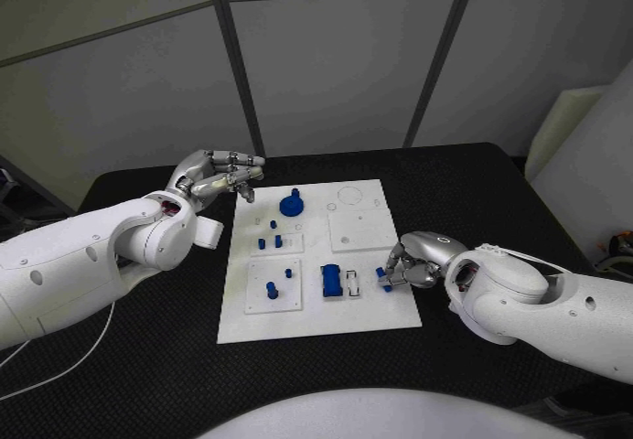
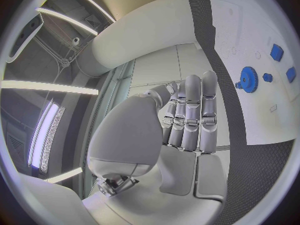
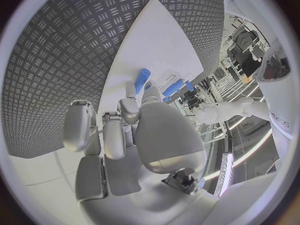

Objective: Assemble the parts on the task board

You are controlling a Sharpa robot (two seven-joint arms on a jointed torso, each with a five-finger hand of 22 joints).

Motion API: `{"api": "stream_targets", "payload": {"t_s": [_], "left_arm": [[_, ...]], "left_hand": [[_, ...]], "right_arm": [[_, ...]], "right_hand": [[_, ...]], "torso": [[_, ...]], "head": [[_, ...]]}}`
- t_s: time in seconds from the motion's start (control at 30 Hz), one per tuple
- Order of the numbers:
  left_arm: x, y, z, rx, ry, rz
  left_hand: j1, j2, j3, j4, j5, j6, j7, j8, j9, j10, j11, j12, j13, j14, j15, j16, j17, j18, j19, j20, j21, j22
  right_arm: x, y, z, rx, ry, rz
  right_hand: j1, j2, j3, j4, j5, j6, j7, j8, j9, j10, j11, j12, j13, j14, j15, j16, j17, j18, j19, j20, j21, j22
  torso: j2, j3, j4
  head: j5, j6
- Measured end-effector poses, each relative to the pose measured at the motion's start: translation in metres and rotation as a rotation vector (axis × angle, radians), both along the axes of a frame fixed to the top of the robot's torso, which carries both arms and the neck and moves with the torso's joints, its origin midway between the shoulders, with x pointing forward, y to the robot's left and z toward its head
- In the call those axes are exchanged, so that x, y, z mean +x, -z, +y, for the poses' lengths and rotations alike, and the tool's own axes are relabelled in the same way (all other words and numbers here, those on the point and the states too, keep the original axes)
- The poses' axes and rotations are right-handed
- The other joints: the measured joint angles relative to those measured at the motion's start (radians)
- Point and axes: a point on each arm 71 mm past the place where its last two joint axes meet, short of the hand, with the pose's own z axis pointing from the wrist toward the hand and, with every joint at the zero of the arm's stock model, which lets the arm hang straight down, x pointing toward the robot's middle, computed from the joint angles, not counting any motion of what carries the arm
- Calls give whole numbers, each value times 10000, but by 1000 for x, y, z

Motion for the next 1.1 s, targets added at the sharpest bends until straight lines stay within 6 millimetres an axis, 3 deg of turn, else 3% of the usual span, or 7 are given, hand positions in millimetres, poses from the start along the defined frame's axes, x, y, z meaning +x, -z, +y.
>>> {"api": "stream_targets", "payload": {"t_s": [0.13,0.27,0.53,0.67,0.77,0.93,1.1], "left_arm": [[0,0,0,-2,3,0],[0,0,0,-2,3,-1],[0,0,0,3,-5,1],[0,0,0,2,-4,2],[0,0,0,1,-1,2],[0,0,0,-1,2,2],[0,0,0,0,0,3]], "left_hand": [[0,0,0,0,0,0,0,0,0,0,0,0,0,0,0,0,0,1,0,0,0,0],[0,0,0,0,0,0,0,0,0,0,0,0,-1,0,0,0,1,1,0,0,0,0],[0,0,0,0,0,0,0,0,0,1,0,0,-2,0,0,0,1,1,0,0,0,0],[0,0,0,0,0,0,0,0,0,1,1,0,-3,0,0,0,1,1,0,0,0,0],[0,0,0,0,0,0,0,0,0,1,1,0,-2,0,0,0,1,1,0,0,0,-1],[0,0,0,0,0,0,0,0,0,1,1,0,-3,0,0,0,2,0,0,0,0,0],[0,0,0,0,0,0,0,0,0,1,1,0,-3,0,0,0,2,1,0,0,0,0]], "right_arm": [[0,0,8,-337,-295,-271],[0,-1,15,-801,-621,-616],[0,-3,23,-1540,-1094,-1092],[-1,-4,25,-1764,-1192,-1229],[-1,-4,25,-1845,-1215,-1293],[-4,-5,24,-1848,-1165,-1279],[-7,-5,19,-1533,-813,-1021]], "right_hand": [[374,28,104,-268,-115,20,-13,-19,5,0,1,-22,-6,0,1,0,0,1,0,0,0,0],[619,43,252,-469,-718,58,2,-23,63,-36,-11,-36,57,0,2,0,0,1,0,0,0,15],[895,31,450,-665,-774,32,44,-136,67,-77,0,-36,47,0,4,0,0,0,0,0,0,15],[1039,74,574,-789,-407,-5,73,-198,49,-97,-20,-36,46,-1,6,0,-1,1,0,0,0,15],[1293,192,788,-963,-135,162,-7,-215,-123,-149,-70,-29,75,-18,24,0,-1,1,22,-23,0,44],[1429,201,1188,-1080,221,260,-45,-173,-158,-164,-58,20,131,-33,-8,0,-1,1,89,-89,1,130],[1430,200,1597,-1094,1115,291,-63,-242,-216,-108,-114,87,149,-16,-54,0,-1,1,93,-93,49,182]], "torso": [[-1,0,0],[-3,1,4],[-4,-2,6],[-6,-3,-4],[-9,-3,-4],[-11,-3,-4],[-11,-3,-5]], "head": [[18,-20],[40,-35],[64,-46],[70,-40],[64,-38],[60,-37],[64,-21]]}}
